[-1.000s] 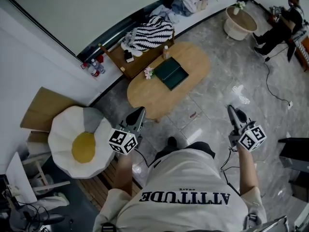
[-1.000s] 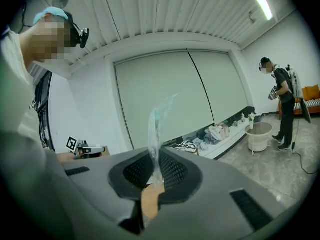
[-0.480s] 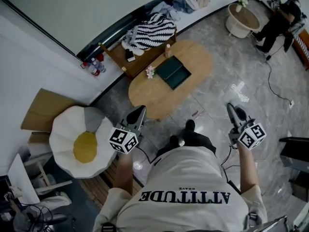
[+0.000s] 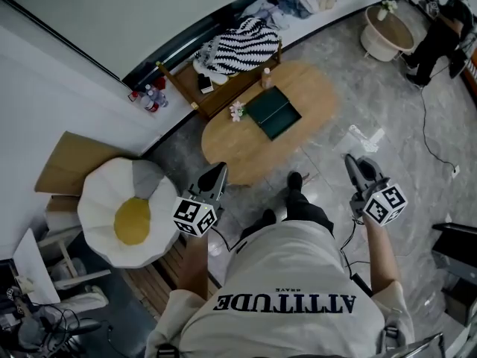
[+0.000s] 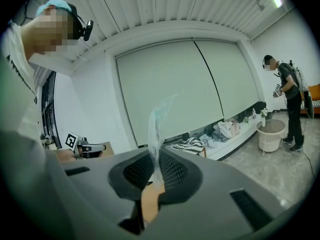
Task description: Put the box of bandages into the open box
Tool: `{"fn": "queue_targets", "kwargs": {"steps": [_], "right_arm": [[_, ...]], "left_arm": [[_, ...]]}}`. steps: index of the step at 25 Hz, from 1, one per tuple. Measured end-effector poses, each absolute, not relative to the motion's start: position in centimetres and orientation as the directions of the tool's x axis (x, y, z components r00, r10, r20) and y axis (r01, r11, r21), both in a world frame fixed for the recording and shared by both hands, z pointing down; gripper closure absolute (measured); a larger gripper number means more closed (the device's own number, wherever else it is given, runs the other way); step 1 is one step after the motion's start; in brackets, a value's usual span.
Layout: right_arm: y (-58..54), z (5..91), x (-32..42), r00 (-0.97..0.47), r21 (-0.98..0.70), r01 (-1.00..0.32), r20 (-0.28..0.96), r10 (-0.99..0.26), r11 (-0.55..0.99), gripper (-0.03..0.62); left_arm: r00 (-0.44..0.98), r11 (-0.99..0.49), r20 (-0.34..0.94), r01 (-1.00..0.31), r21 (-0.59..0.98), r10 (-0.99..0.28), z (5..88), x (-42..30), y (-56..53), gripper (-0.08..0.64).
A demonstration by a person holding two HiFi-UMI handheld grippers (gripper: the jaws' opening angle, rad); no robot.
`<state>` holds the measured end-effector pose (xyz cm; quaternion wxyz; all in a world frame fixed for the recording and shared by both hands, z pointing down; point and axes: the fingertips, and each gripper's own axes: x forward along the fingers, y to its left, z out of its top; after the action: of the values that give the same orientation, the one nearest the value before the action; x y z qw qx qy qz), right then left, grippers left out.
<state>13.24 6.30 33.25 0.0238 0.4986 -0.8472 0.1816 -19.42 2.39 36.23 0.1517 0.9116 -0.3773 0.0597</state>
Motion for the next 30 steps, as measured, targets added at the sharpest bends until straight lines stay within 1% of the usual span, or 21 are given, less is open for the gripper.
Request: {"fn": "queue_targets", "kwargs": {"steps": [6, 13, 18, 23, 30], "right_arm": [[1.4, 33.8, 15.1, -0.550, -0.279, -0.827, 0.226, -0.804, 0.488, 0.555], [-5.1, 35.5, 18.0, -0.605, -0.275, -0.795, 0.294, -0.740, 0.541, 0.555], [-9.3, 39.1, 18.4, -0.658, -0.308, -0.753, 0.347, -0.669, 0.581, 0.555], [-12.1, 42.1, 18.4, -0.712, -0.343, -0.699, 0.408, -0.572, 0.627, 0.555], [-15.9, 46.3, 19.1, -0.740, -0.349, -0.659, 0.458, -0.493, 0.666, 0.555]], "left_arm": [[0.672, -0.646, 0.250, -0.740, 0.187, -0.697, 36.6, -17.0, -0.8, 0.538], [0.626, -0.605, 0.266, -0.779, 0.167, -0.733, 37.2, -12.7, -5.2, 0.538], [0.613, -0.579, 0.264, -0.790, 0.201, -0.745, 39.4, -9.9, -8.7, 0.538], [0.565, -0.517, 0.320, -0.825, 0.228, -0.760, 43.0, -7.9, -10.5, 0.538], [0.529, -0.464, 0.380, -0.849, 0.253, -0.759, 46.6, -5.3, -12.4, 0.538]]}}
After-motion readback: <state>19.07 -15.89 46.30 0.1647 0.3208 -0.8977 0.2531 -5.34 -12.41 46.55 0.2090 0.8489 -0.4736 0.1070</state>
